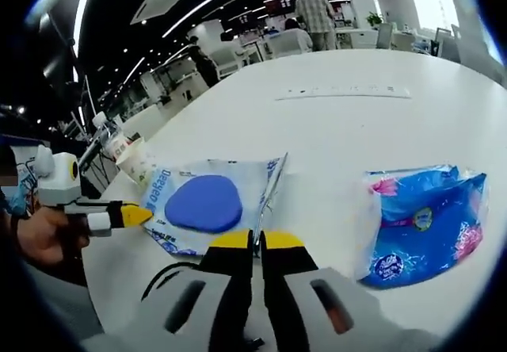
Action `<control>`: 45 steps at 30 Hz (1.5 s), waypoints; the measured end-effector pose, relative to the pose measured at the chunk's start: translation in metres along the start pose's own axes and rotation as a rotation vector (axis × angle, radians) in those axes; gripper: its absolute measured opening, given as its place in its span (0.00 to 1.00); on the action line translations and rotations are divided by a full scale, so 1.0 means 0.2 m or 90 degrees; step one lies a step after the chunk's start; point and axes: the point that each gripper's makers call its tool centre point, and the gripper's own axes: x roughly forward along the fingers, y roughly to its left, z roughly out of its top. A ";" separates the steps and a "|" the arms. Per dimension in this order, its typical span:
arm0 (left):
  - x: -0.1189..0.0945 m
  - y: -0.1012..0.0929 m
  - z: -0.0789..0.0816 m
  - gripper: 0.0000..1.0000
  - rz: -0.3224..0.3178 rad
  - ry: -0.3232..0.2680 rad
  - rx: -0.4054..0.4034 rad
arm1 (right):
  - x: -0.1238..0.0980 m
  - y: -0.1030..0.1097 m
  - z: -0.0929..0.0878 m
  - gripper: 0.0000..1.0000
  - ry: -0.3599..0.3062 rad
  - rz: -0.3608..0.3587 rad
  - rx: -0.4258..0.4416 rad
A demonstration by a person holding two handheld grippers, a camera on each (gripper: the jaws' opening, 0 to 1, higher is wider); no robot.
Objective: Arrange the tabletop items into an orderly group along one side of the table until the central work area is clear of visible clutter.
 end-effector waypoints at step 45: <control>0.06 0.06 0.10 0.11 0.033 -0.010 -0.005 | 0.02 0.04 -0.06 0.12 0.014 0.010 -0.051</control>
